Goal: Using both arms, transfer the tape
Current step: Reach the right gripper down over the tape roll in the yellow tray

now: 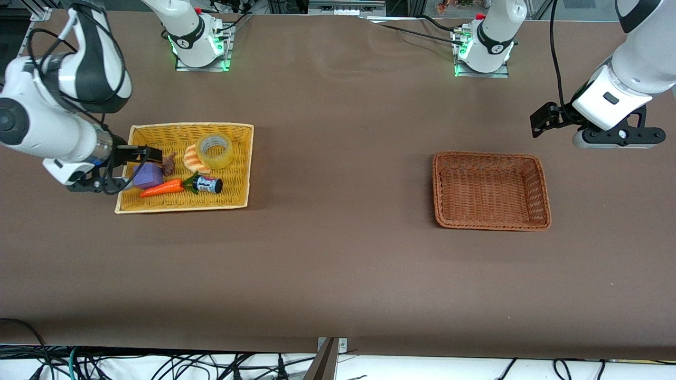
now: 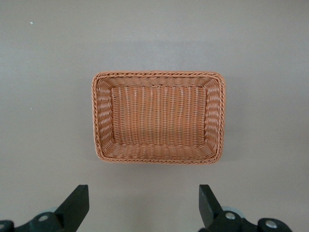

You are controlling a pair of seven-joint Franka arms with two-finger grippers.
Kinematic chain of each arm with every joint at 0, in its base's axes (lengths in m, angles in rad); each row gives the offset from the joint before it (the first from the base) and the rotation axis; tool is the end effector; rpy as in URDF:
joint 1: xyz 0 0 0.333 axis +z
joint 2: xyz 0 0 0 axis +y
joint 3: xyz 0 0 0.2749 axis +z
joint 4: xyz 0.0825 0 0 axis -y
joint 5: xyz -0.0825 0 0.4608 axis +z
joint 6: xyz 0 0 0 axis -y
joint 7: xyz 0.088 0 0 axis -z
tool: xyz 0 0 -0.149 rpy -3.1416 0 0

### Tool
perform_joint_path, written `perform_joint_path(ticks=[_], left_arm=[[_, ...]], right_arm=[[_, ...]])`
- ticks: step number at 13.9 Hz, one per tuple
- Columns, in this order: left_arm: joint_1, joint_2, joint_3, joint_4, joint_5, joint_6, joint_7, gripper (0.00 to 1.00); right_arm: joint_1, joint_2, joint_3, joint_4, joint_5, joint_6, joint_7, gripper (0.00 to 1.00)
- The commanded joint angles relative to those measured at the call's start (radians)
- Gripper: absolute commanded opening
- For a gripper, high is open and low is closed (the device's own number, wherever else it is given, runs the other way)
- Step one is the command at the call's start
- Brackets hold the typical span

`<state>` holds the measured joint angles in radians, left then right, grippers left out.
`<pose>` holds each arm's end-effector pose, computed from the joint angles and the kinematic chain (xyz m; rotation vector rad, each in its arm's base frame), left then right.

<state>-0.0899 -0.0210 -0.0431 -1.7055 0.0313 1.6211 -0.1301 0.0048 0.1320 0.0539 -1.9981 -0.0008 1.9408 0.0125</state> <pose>0.6174 -0.0782 0.4850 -3.1001 0.0084 0.0910 0.6097 0.0360 0.2573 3.1263 0.0731 -0.2967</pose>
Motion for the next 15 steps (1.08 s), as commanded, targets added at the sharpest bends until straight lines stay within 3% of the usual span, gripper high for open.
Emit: perform_joint_path(ticks=[1, 4, 10, 15], left_arm=[[0.005, -0.017, -0.001, -0.011, -0.021, 0.003, 0.024, 1.00], [0.005, -0.017, -0.001, -0.011, -0.021, 0.003, 0.024, 1.00], [0.005, -0.017, -0.001, -0.011, -0.021, 0.003, 0.024, 1.00], [0.005, -0.017, -0.001, -0.011, -0.021, 0.003, 0.024, 1.00]], right_arm=[[-0.006, -0.075, 0.038, -0.203, 0.007, 0.169, 0.059, 1.00], [-0.006, -0.061, 0.086, -0.290, 0.001, 0.299, 0.133, 1.00], [-0.003, 0.011, 0.089, -0.376, 0.001, 0.489, 0.135, 1.00], [-0.002, 0.049, 0.107, -0.396, 0.001, 0.552, 0.138, 1.00]])
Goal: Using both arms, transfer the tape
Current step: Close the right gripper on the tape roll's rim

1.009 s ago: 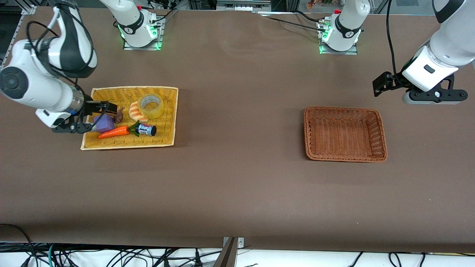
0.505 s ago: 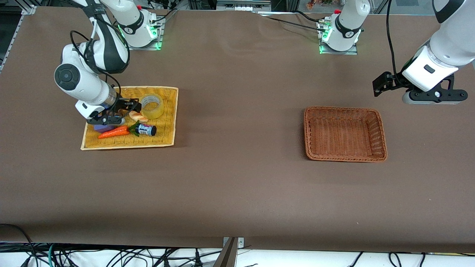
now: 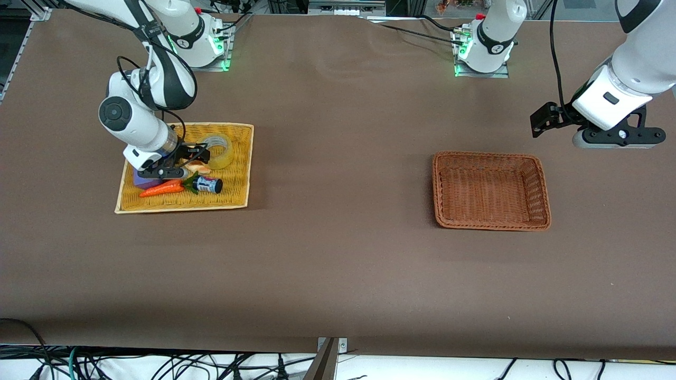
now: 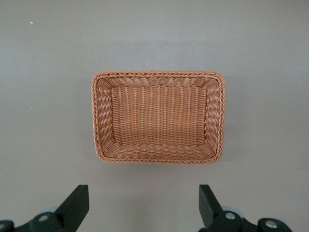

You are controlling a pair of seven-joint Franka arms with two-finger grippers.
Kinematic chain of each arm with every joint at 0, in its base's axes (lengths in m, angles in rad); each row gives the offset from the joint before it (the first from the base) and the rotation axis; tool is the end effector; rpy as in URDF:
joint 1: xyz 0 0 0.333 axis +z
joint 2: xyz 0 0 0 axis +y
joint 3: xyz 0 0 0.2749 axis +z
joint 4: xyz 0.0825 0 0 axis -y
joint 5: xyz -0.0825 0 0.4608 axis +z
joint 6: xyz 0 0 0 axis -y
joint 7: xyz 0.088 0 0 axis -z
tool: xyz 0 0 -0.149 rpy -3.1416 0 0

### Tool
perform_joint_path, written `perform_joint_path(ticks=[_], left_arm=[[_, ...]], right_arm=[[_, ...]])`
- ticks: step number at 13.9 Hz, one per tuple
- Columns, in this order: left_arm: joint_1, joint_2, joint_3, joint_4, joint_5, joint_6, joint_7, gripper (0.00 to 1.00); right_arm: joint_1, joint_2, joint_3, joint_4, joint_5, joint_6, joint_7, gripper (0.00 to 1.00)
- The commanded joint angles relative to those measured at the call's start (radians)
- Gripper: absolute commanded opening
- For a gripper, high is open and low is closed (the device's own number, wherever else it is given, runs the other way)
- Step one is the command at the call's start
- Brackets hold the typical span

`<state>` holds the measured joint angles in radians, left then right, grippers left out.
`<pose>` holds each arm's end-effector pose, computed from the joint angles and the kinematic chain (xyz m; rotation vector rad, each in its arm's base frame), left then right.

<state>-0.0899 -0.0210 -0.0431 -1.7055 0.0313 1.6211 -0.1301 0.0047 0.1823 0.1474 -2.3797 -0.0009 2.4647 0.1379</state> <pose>0.6174 -0.0782 0.4850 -3.1001 0.0084 0.0910 0.5191 0.0848 0.0923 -3.1256 -0.0216 0.1534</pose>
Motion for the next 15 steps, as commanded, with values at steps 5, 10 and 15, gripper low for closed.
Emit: perform_joint_path(ticks=[5, 10, 15], left_arm=[[0.005, -0.017, -0.001, -0.011, -0.021, 0.003, 0.024, 1.00], [0.005, -0.017, -0.001, -0.011, -0.021, 0.003, 0.024, 1.00], [0.005, -0.017, -0.001, -0.009, -0.021, 0.003, 0.024, 1.00]], right_arm=[[0.008, -0.066, 0.026, -0.009, -0.001, -0.041, 0.032, 1.00], [0.008, -0.115, 0.027, -0.059, -0.001, -0.079, 0.038, 1.00], [0.008, -0.106, 0.027, -0.168, -0.001, 0.068, 0.038, 1.00]])
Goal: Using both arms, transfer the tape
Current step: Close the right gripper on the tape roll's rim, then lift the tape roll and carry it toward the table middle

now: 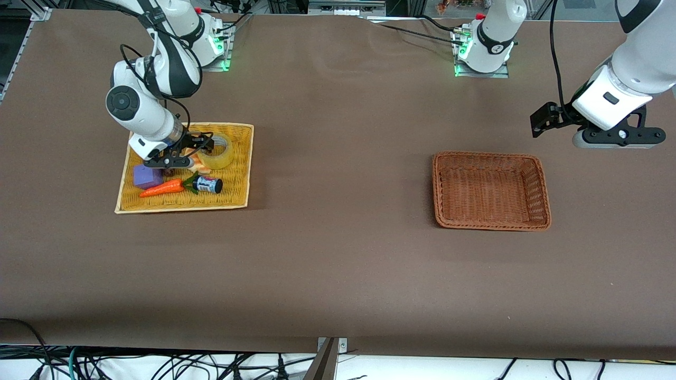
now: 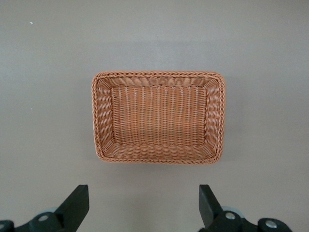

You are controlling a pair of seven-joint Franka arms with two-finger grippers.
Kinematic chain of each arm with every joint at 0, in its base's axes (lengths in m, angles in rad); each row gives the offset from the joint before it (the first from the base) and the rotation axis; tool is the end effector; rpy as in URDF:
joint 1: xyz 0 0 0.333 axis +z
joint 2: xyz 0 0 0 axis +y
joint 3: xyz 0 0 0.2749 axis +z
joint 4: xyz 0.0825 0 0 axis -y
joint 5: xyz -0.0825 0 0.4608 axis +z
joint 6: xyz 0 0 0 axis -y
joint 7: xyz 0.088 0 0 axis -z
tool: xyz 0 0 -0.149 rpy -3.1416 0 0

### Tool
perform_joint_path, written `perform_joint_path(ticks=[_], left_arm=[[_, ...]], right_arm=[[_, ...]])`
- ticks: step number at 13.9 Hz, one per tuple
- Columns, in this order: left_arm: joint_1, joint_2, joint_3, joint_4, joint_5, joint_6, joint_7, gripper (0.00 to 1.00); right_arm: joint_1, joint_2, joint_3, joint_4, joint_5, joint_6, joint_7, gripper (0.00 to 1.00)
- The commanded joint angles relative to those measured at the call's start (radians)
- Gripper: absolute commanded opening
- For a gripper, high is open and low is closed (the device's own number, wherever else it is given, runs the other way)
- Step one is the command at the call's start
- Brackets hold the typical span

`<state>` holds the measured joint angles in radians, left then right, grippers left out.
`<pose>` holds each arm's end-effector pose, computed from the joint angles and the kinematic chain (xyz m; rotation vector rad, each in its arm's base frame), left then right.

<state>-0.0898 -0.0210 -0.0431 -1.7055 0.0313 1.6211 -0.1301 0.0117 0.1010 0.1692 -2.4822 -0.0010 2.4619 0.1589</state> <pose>0.6174 -0.0781 0.4850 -3.1001 0.0083 0.0910 0.4849 0.0924 0.0933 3.1316 0.0360 -0.1896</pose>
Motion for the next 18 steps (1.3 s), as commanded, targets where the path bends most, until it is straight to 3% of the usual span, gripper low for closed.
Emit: perform_joint_path(ticks=[1, 6, 7, 8, 9, 11, 15, 18], left_arm=[[0.005, -0.017, -0.001, -0.009, -0.021, 0.003, 0.024, 1.00], [0.005, -0.017, -0.001, -0.011, -0.021, 0.003, 0.024, 1.00], [0.005, -0.017, -0.001, -0.011, -0.021, 0.003, 0.024, 1.00], [0.005, -0.017, -0.001, -0.011, -0.021, 0.003, 0.024, 1.00], [0.005, -0.017, -0.001, -0.011, -0.021, 0.003, 0.024, 1.00], [0.005, -0.017, -0.001, -0.011, -0.021, 0.003, 0.024, 1.00], [0.005, -0.017, -0.001, -0.011, -0.021, 0.003, 0.024, 1.00], [0.005, -0.017, -0.001, -0.009, -0.021, 0.003, 0.024, 1.00]], right_arm=[[0.001, -0.015, 0.006, -0.066, -0.001, 0.078, 0.018, 1.00], [0.001, 0.017, 0.006, -0.066, -0.001, 0.123, 0.018, 0.99], [0.001, 0.023, 0.006, -0.066, 0.001, 0.127, 0.016, 0.76], [0.001, 0.023, 0.006, -0.066, -0.001, 0.127, 0.016, 0.34], [0.001, 0.025, 0.006, -0.063, 0.001, 0.127, 0.016, 0.11], [0.001, 0.025, 0.006, -0.058, -0.001, 0.127, 0.013, 0.00], [0.001, 0.002, 0.007, -0.040, -0.002, 0.118, 0.002, 0.00], [0.001, -0.072, 0.035, 0.012, -0.002, 0.010, 0.007, 0.00]])
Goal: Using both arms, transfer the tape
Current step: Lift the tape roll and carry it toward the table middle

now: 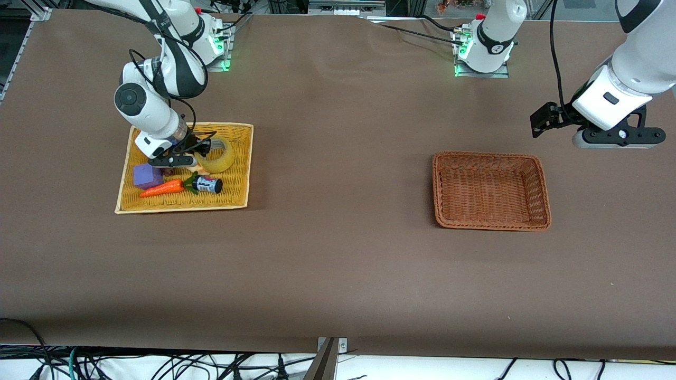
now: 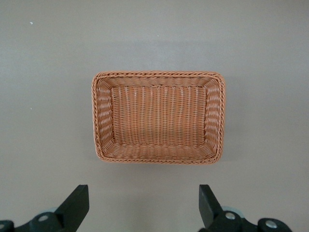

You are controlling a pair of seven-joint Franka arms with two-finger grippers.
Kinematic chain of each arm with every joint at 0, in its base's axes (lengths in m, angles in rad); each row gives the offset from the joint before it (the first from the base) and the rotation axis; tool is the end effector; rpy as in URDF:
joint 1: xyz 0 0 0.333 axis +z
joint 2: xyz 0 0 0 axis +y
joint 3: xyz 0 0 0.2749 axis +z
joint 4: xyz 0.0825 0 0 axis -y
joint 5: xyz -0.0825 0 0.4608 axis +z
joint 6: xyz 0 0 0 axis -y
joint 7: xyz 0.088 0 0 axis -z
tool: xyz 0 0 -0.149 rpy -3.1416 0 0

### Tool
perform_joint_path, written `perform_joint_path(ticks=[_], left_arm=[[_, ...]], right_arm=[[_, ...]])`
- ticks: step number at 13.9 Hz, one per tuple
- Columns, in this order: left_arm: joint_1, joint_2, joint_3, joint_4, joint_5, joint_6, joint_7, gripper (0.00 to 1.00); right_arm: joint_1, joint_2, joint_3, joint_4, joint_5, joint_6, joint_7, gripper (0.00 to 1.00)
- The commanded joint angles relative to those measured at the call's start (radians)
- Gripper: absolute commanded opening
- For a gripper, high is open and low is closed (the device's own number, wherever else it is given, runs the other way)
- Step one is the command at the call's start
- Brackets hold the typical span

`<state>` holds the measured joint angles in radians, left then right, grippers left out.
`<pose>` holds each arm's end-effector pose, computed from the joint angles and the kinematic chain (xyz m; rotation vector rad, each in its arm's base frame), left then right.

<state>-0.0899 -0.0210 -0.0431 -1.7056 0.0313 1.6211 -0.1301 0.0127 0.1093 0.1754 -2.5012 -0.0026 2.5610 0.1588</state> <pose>0.6174 -0.0782 0.4850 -3.1001 0.0084 0.0911 0.4879 0.0971 0.0894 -3.1311 -0.0484 0.0785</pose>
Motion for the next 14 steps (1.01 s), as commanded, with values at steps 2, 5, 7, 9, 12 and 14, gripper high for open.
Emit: perform_joint_path(ticks=[2, 5, 7, 9, 12, 14], left_arm=[[0.006, -0.017, -0.001, -0.011, -0.021, 0.003, 0.023, 1.00], [0.006, -0.017, -0.001, -0.009, -0.021, 0.003, 0.023, 1.00], [0.004, -0.017, -0.001, -0.009, -0.021, 0.002, 0.023, 1.00], [0.004, -0.017, -0.001, -0.009, -0.021, 0.003, 0.023, 1.00], [0.004, -0.017, -0.001, -0.009, -0.021, 0.003, 0.023, 1.00], [0.004, -0.017, -0.001, -0.009, -0.021, 0.003, 0.023, 1.00]], right_arm=[[0.000, -0.094, 0.053, 0.122, 0.001, -0.200, 0.015, 0.00], [0.013, -0.056, 0.156, 0.240, 0.001, -0.268, 0.199, 0.00], [0.054, 0.013, 0.194, 0.319, -0.003, -0.274, 0.344, 0.00], [0.149, 0.105, 0.194, 0.414, -0.019, -0.274, 0.486, 0.00], [0.268, 0.281, 0.194, 0.602, -0.149, -0.274, 0.759, 0.00], [0.324, 0.392, 0.194, 0.718, -0.216, -0.281, 0.881, 0.00]])
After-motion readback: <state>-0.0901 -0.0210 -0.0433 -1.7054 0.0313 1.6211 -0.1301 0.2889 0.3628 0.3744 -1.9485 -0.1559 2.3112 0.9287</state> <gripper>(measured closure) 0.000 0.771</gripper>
